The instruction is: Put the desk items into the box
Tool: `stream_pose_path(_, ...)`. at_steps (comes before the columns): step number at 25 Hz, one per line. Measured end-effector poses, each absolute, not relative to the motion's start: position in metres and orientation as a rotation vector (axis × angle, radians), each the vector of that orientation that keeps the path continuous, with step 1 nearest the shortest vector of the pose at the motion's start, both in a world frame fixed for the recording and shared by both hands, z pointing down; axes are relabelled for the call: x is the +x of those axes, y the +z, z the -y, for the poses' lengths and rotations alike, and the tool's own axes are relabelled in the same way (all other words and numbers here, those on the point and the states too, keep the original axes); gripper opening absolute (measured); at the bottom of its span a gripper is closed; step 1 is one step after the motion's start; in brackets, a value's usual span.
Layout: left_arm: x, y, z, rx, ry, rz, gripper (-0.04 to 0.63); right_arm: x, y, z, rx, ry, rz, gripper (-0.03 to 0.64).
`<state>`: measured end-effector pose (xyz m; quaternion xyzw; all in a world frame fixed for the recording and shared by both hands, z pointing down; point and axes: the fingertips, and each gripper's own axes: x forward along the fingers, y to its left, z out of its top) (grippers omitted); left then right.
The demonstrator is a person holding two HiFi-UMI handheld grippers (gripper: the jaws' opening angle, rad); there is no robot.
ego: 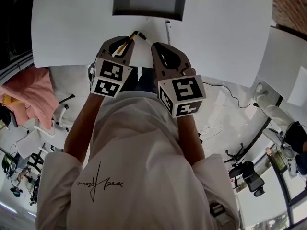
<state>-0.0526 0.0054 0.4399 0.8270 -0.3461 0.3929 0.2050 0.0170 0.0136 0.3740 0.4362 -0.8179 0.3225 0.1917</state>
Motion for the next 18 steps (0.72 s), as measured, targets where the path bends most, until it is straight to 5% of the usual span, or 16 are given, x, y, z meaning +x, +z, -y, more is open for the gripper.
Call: stream_pose_path(18, -0.051, 0.415, 0.005, 2.335, 1.041, 0.984, 0.054, 0.009, 0.356, -0.023, 1.223, 0.874, 2.307, 0.026)
